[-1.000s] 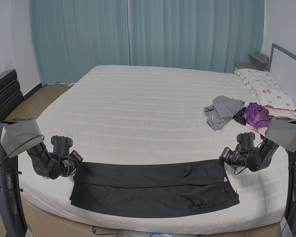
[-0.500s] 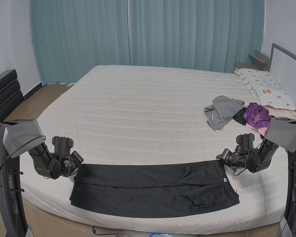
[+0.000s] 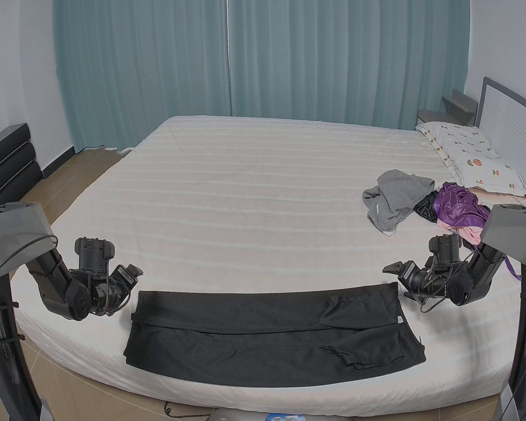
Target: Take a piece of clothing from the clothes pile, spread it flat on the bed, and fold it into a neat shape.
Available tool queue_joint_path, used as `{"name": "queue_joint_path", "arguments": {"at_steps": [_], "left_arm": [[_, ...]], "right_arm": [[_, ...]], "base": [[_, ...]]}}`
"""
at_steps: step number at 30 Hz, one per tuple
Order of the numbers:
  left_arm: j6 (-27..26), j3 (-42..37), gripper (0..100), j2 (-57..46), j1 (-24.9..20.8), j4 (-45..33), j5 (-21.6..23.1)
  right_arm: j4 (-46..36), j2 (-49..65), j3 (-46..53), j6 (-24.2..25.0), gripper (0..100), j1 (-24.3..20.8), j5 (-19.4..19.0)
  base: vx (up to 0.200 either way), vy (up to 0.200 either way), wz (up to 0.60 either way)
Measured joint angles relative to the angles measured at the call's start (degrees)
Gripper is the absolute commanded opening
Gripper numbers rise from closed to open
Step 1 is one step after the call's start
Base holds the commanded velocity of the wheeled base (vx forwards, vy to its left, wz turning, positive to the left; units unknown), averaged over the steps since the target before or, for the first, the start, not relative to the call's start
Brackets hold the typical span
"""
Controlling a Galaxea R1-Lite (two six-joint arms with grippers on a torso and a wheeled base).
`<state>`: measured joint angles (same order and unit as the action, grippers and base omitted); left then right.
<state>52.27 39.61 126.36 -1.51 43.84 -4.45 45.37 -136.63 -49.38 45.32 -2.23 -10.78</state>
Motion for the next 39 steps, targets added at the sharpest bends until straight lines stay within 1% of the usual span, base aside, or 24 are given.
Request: {"name": "queue_joint_path", "arguments": {"at_steps": [1, 4, 10, 13, 16, 20, 25, 33, 39], "left_arm": [[0.8, -0.6, 100, -0.9, -0.6, 0.0, 0.0], [3.6, -2.6, 100, -3.7, -4.2, 0.1, 0.3], [6.3, -5.2, 100, -6.0, -11.0, 0.0, 0.2], [6.6, -6.1, 100, -6.2, -13.1, 0.1, -0.2], [6.5, -6.9, 100, -5.7, -13.9, 0.1, -0.7], [5.9, -7.3, 100, -4.3, -14.1, 0.2, -0.9], [3.1, -7.3, 100, -2.3, -12.0, 0.2, -1.0], [3.0, -7.5, 100, -0.6, -9.4, -0.3, -1.0], [3.0, -7.6, 100, -1.5, -7.4, -0.2, -1.0]], "right_arm": [[0.0, 0.1, 0.1, 0.1, 100, 0.1, -0.1], [0.0, 0.3, 0.4, 0.3, 100, 0.2, -0.3], [0.0, 0.4, 0.8, 0.5, 100, 0.3, -0.4], [0.0, 0.4, 0.9, 0.4, 100, 0.3, -0.4], [0.0, 0.4, 1.0, 0.4, 100, 0.3, -0.4], [0.0, 0.4, 1.0, 0.5, 100, 0.3, -0.4], [0.0, 0.4, 1.0, 0.5, 100, 0.3, -0.5], [0.0, 0.4, 1.0, 0.4, 100, 0.3, -0.4], [0.0, 0.4, 1.0, 0.3, 100, 0.3, -0.4]], "base": [[0.000, 0.000, 0.00], [0.000, 0.000, 0.00], [0.000, 0.000, 0.00], [0.000, 0.000, 0.00], [0.000, 0.000, 0.00], [0.000, 0.000, 0.00], [0.000, 0.000, 0.00], [0.000, 0.000, 0.00], [0.000, 0.000, 0.00]]}}
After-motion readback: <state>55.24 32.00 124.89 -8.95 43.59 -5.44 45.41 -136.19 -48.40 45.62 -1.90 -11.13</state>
